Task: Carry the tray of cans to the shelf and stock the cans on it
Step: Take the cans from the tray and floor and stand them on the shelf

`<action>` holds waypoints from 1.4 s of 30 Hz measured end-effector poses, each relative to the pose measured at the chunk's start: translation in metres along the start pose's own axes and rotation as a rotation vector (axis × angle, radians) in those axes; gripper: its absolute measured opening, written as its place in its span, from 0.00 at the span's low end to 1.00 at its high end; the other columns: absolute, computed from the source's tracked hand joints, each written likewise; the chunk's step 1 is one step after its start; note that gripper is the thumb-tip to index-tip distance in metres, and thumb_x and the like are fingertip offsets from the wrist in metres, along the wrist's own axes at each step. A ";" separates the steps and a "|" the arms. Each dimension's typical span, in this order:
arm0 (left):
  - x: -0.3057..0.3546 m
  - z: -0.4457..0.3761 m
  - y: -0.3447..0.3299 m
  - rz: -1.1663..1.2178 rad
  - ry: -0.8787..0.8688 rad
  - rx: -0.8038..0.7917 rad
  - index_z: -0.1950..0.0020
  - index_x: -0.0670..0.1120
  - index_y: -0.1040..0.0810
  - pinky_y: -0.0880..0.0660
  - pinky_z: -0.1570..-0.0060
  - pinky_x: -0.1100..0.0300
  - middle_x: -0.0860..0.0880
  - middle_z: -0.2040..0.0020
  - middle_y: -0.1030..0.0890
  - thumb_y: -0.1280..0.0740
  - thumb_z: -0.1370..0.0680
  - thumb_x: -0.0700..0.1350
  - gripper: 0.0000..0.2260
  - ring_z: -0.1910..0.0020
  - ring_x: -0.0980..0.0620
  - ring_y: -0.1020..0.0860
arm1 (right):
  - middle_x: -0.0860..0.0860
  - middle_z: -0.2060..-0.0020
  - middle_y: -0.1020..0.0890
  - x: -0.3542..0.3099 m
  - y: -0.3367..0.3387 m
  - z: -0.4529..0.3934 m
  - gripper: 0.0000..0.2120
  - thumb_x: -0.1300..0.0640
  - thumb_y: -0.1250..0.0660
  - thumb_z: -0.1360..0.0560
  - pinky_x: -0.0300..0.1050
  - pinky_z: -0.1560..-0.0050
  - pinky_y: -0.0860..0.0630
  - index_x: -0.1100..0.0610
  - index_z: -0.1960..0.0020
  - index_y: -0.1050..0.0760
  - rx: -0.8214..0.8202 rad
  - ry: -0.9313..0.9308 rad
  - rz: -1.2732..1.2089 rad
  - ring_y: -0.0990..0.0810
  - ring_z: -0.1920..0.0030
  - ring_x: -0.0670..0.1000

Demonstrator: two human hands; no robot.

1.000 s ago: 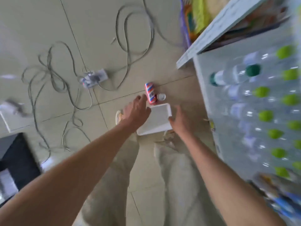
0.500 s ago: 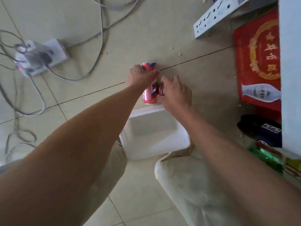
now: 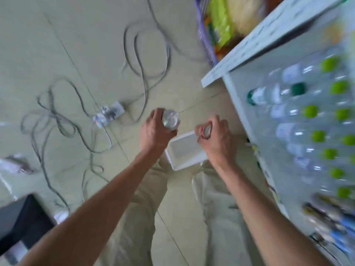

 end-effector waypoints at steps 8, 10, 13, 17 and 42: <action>0.227 0.114 0.188 -0.005 -0.420 -0.078 0.42 0.51 0.22 0.30 0.57 0.61 0.54 0.49 0.19 0.17 0.41 0.48 0.29 0.50 0.48 0.22 | 0.44 0.52 0.26 -0.014 0.267 0.148 0.25 0.40 0.24 0.34 0.47 0.60 0.26 0.43 0.43 0.32 0.210 -0.226 -0.351 0.20 0.51 0.51; 0.274 0.132 0.206 0.019 -0.467 -0.071 0.41 0.54 0.23 0.27 0.57 0.59 0.56 0.48 0.20 0.17 0.41 0.49 0.31 0.50 0.50 0.22 | 0.42 0.52 0.26 -0.005 0.312 0.174 0.27 0.37 0.23 0.34 0.45 0.60 0.29 0.43 0.42 0.32 0.274 -0.256 -0.402 0.21 0.51 0.49; 0.342 0.149 0.215 0.061 -0.539 -0.061 0.40 0.56 0.24 0.25 0.56 0.57 0.57 0.49 0.20 0.18 0.39 0.53 0.30 0.50 0.51 0.21 | 0.42 0.50 0.25 0.018 0.367 0.202 0.28 0.36 0.24 0.34 0.48 0.56 0.25 0.42 0.41 0.32 0.381 -0.320 -0.459 0.20 0.49 0.50; 0.414 0.146 0.207 0.108 -0.612 -0.072 0.42 0.55 0.23 0.24 0.59 0.57 0.55 0.50 0.17 0.18 0.39 0.54 0.29 0.51 0.48 0.19 | 0.45 0.47 0.22 0.051 0.415 0.211 0.26 0.40 0.24 0.33 0.50 0.53 0.22 0.44 0.39 0.30 0.513 -0.343 -0.459 0.19 0.47 0.53; 0.532 0.073 0.126 -0.073 -0.598 -0.260 0.32 0.41 0.32 0.22 0.49 0.50 0.39 0.43 0.16 0.15 0.37 0.44 0.40 0.46 0.36 0.17 | 0.55 0.30 0.30 0.091 0.446 0.150 0.43 0.43 0.22 0.31 0.46 0.63 0.20 0.47 0.23 0.40 0.435 -0.444 -0.121 0.14 0.53 0.54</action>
Point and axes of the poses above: each hand's wrist, its own z-axis away from the middle knuckle, its own y-axis out of the back of the hand, x = y × z, the point moved 7 cm from there along -z, towards the middle knuckle
